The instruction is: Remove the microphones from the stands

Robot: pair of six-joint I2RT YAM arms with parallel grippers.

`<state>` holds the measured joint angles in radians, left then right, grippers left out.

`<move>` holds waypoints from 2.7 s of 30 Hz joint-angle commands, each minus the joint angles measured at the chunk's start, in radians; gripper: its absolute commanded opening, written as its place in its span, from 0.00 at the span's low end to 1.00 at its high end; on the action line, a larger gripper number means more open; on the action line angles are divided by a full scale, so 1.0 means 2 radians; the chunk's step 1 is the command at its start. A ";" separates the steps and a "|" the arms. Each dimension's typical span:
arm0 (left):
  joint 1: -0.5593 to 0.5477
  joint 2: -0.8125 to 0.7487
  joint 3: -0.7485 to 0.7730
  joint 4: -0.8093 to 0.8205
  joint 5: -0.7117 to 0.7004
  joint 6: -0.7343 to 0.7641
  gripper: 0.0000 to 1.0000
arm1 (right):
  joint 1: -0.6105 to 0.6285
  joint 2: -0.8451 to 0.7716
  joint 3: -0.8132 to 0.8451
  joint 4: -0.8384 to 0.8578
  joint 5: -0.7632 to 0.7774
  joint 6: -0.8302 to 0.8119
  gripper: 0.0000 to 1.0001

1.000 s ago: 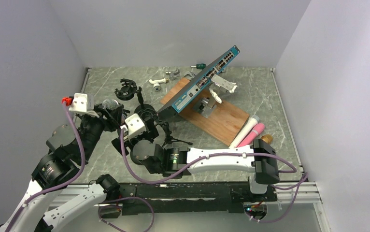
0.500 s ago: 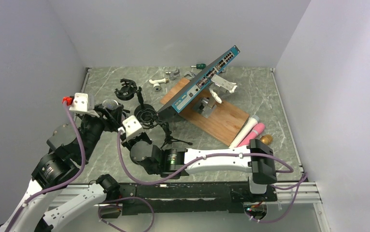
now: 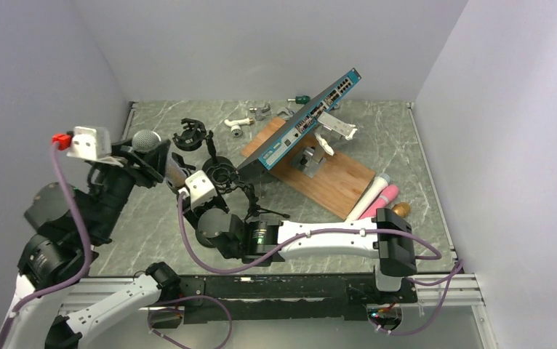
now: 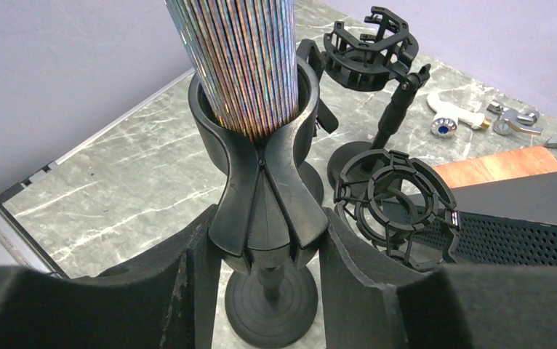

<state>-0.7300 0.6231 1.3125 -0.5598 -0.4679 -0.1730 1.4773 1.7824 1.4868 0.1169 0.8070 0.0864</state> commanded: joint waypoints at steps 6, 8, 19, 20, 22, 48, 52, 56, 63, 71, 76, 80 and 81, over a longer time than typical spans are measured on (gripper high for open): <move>-0.002 0.011 0.134 0.113 0.091 0.075 0.00 | -0.007 0.004 0.005 -0.007 -0.022 0.007 0.00; -0.001 0.007 0.154 0.123 0.091 0.080 0.00 | -0.007 0.004 0.005 -0.005 -0.023 0.007 0.00; 0.000 -0.033 0.099 0.085 0.000 0.120 0.00 | -0.006 -0.004 0.007 -0.023 -0.025 0.013 0.04; -0.001 -0.035 0.093 0.076 -0.005 0.118 0.00 | -0.006 -0.006 0.007 -0.024 -0.024 0.014 0.13; -0.001 -0.039 0.088 0.061 -0.014 0.120 0.00 | -0.006 -0.009 0.005 -0.025 -0.024 0.015 0.37; -0.001 -0.083 0.071 0.026 -0.073 0.148 0.00 | -0.021 0.020 0.152 -0.088 -0.037 -0.039 0.77; -0.001 -0.084 0.070 0.025 -0.073 0.148 0.00 | -0.034 0.013 0.145 -0.086 -0.074 -0.029 0.50; -0.001 -0.085 0.064 0.028 -0.071 0.149 0.00 | -0.038 0.008 0.133 -0.073 -0.109 -0.030 0.45; -0.001 -0.081 0.063 0.031 -0.068 0.152 0.00 | -0.040 0.031 0.150 -0.082 -0.097 -0.039 0.24; -0.001 -0.079 0.064 0.031 -0.068 0.156 0.00 | -0.051 0.041 0.156 -0.085 -0.096 -0.039 0.12; -0.001 -0.080 0.061 0.031 -0.068 0.156 0.00 | -0.052 0.043 0.160 -0.085 -0.094 -0.039 0.09; -0.002 -0.079 0.061 0.032 -0.069 0.158 0.00 | -0.052 0.038 0.160 -0.080 -0.094 -0.039 0.10; -0.002 -0.078 0.061 0.032 -0.068 0.157 0.00 | -0.053 0.037 0.160 -0.079 -0.094 -0.049 0.10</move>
<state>-0.7300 0.4614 1.4322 -0.5388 -0.6006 0.1200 1.3785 1.8660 1.7626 -0.0673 0.6186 0.0170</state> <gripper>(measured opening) 0.565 0.098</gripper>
